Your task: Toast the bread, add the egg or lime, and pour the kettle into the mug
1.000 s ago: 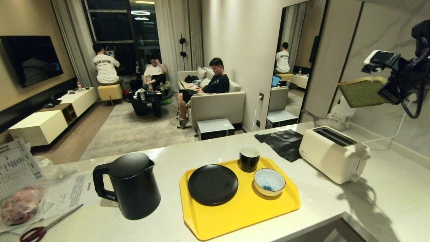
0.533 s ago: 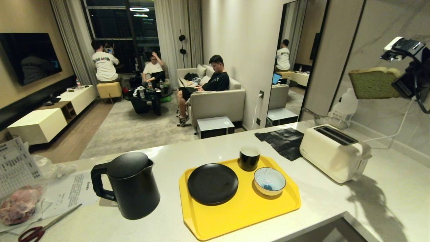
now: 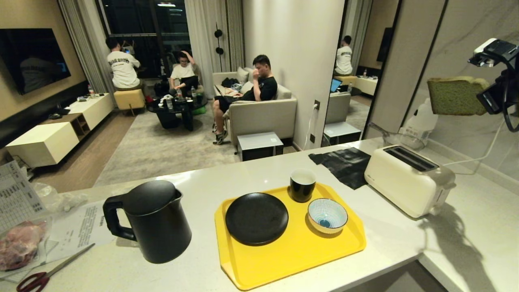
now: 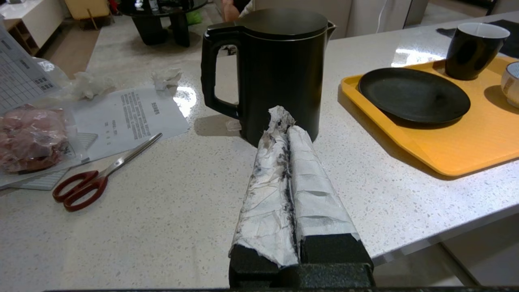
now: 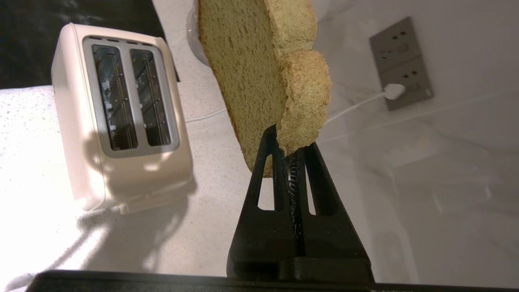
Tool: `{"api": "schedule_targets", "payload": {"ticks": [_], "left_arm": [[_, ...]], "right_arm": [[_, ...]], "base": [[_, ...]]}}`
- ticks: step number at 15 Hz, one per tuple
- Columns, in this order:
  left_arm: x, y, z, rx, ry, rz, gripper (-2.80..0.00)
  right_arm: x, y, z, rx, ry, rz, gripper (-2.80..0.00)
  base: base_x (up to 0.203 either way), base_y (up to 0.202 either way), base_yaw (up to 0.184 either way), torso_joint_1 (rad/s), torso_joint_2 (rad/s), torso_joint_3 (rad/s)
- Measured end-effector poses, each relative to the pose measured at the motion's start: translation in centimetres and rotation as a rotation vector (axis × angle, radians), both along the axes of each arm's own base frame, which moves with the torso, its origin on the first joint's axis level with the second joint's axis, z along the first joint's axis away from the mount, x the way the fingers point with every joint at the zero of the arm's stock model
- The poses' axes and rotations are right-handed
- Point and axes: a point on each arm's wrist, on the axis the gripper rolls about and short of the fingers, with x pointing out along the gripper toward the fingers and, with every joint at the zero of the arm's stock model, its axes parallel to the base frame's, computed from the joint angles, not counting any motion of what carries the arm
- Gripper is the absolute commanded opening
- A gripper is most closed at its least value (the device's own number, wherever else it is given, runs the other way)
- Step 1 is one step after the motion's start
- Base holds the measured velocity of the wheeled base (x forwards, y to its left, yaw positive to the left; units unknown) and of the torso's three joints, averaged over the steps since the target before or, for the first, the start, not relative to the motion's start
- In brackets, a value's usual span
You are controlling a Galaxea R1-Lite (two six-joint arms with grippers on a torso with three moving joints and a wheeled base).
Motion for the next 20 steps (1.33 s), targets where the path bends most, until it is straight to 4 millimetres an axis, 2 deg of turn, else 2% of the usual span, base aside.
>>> {"api": "schedule_targets", "payload": {"ticks": [7,12,20], "left_arm": [[0.0,0.0,0.0,0.000,-0.001,0.000,-2.80],[0.0,0.0,0.0,-0.001,-0.001,0.000,-2.80],[0.0,0.0,0.0,-0.001,-0.003,0.000,-2.80]], "right_arm": [[0.2,-0.2,-0.2,-0.002,0.008,-0.006,-2.80],[-0.3,-0.1,-1.0,0.017,0.100,-0.015,-2.80],[-0.8,-0.4,-0.6,0.018,0.096,-0.024,-2.80]], "base": [[0.000,0.000,0.000,0.003,0.00,-0.075],[0.000,0.000,0.000,0.002,0.00,-0.159],[0.000,0.000,0.000,0.000,0.00,-0.007]]}}
